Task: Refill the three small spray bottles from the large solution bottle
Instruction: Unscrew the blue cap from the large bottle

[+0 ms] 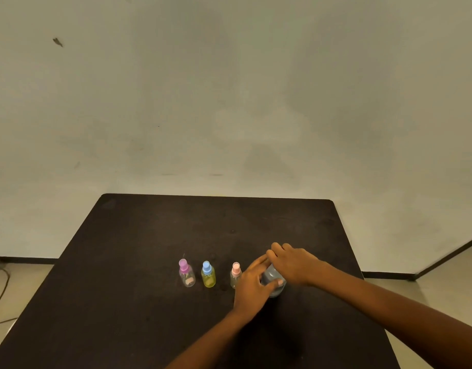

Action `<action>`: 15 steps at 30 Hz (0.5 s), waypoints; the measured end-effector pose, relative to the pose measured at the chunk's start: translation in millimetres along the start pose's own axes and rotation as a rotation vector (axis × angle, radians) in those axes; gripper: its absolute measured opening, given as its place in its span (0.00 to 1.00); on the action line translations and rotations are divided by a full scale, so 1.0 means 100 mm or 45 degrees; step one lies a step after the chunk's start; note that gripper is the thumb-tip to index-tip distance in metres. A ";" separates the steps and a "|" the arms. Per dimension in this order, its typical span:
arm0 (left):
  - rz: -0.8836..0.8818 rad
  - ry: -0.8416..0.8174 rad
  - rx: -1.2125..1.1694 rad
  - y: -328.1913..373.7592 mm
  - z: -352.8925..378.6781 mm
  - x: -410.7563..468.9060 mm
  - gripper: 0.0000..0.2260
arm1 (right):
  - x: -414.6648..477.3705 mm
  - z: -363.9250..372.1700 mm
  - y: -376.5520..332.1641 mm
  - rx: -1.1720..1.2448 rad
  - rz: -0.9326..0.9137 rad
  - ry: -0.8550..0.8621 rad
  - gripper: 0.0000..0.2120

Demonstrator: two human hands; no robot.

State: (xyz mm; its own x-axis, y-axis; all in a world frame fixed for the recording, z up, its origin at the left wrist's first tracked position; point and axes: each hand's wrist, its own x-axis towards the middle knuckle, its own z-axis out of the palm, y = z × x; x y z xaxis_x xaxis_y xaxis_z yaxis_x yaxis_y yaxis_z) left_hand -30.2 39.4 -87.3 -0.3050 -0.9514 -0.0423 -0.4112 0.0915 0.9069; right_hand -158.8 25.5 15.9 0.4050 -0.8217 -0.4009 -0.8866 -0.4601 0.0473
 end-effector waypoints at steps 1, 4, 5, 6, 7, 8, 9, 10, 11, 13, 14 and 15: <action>-0.004 0.000 0.000 -0.01 0.00 0.00 0.27 | -0.01 -0.01 -0.01 0.003 -0.006 -0.003 0.22; -0.018 -0.004 -0.002 -0.02 0.01 0.00 0.26 | -0.02 -0.02 -0.03 0.000 -0.050 0.018 0.23; -0.016 -0.005 -0.009 -0.01 0.01 0.00 0.25 | -0.03 -0.02 -0.03 -0.014 -0.075 0.030 0.23; -0.011 -0.004 -0.015 -0.01 0.00 0.00 0.23 | -0.04 -0.01 -0.02 -0.037 -0.105 0.046 0.23; -0.008 -0.004 -0.026 -0.01 0.00 0.00 0.22 | -0.05 0.00 -0.01 -0.065 -0.142 0.064 0.23; -0.005 -0.005 -0.035 0.00 -0.01 0.00 0.21 | -0.05 0.02 0.01 -0.095 -0.186 0.099 0.23; -0.001 -0.003 -0.042 0.00 -0.01 -0.01 0.22 | -0.04 0.05 0.05 -0.125 -0.227 0.136 0.23; 0.003 -0.001 -0.053 0.00 -0.02 -0.01 0.22 | -0.04 0.07 0.08 -0.140 -0.266 0.174 0.23; 0.006 0.003 -0.067 0.00 -0.02 -0.01 0.23 | -0.04 0.08 0.10 -0.154 -0.317 0.219 0.23; 0.005 0.006 -0.086 0.01 -0.02 -0.02 0.25 | -0.05 0.12 0.11 -0.177 -0.407 0.366 0.20; 0.009 0.004 -0.094 0.00 -0.02 -0.01 0.25 | -0.06 0.16 0.11 -0.156 -0.407 0.442 0.20; 0.021 0.001 -0.104 0.00 -0.02 -0.01 0.25 | -0.09 0.20 0.11 -0.117 -0.371 0.539 0.20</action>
State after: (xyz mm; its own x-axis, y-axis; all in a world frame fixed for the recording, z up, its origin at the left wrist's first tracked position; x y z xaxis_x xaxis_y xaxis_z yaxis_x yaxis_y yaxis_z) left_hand -28.2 40.1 -85.9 -0.3105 -0.9502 -0.0268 -0.3350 0.0830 0.9386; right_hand -177.0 34.4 1.5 0.7039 -0.7103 -0.0056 -0.7080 -0.7021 0.0763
